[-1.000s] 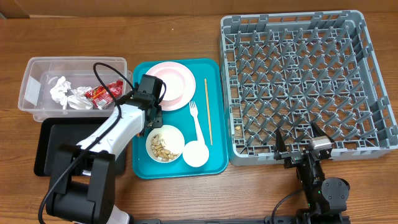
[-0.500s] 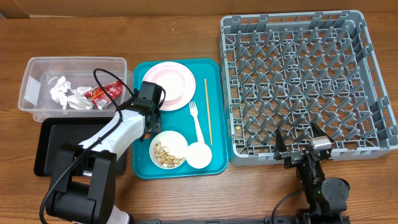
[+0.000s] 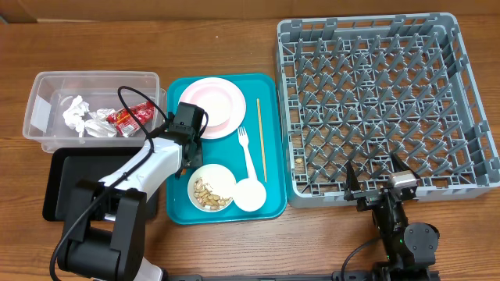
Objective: Sort waste into correct bins and load items into the dishwasher
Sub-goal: 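Grasp the orange carrot with the left gripper, then carry the carrot with the left gripper to the black tray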
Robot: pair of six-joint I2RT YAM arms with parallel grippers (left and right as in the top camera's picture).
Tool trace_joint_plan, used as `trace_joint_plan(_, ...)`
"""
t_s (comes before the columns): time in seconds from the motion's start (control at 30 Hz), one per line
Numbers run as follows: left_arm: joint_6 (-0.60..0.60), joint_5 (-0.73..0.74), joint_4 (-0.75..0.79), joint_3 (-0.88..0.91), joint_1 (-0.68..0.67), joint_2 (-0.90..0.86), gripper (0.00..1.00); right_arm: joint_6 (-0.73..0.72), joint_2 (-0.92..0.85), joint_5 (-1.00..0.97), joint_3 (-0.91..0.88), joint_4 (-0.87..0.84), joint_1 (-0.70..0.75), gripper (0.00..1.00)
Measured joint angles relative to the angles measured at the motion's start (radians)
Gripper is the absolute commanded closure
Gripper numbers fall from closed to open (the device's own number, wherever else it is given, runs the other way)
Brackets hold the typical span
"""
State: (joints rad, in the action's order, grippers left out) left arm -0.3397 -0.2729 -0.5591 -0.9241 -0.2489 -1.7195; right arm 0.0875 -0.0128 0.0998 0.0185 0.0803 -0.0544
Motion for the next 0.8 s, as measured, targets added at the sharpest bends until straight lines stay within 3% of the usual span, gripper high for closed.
trace_joint_plan(0.2, -0.001, 0.003, -0.158, -0.080, 0.000, -0.003, 0.96, 0.000, 0.000, 0.000, 0.000, -0.001, 0.000, 0.00)
trace_joint_plan(0.5, -0.011, 0.021, -0.409, -0.383, 0.000, -0.003, 0.96, 0.000, 0.000, 0.000, 0.000, -0.001, 0.000, 0.00)
trace_joint_plan(0.63, -0.123, 0.032, -0.538, -0.493, 0.000, 0.013, 0.96, 0.000, 0.000, 0.000, 0.000, 0.000, 0.000, 0.00)
trace_joint_plan(0.8, -0.270, 0.035, -0.576, -0.532, 0.003, 0.097, 0.96, 0.000, 0.000, 0.000, 0.000, 0.000, 0.000, 0.00)
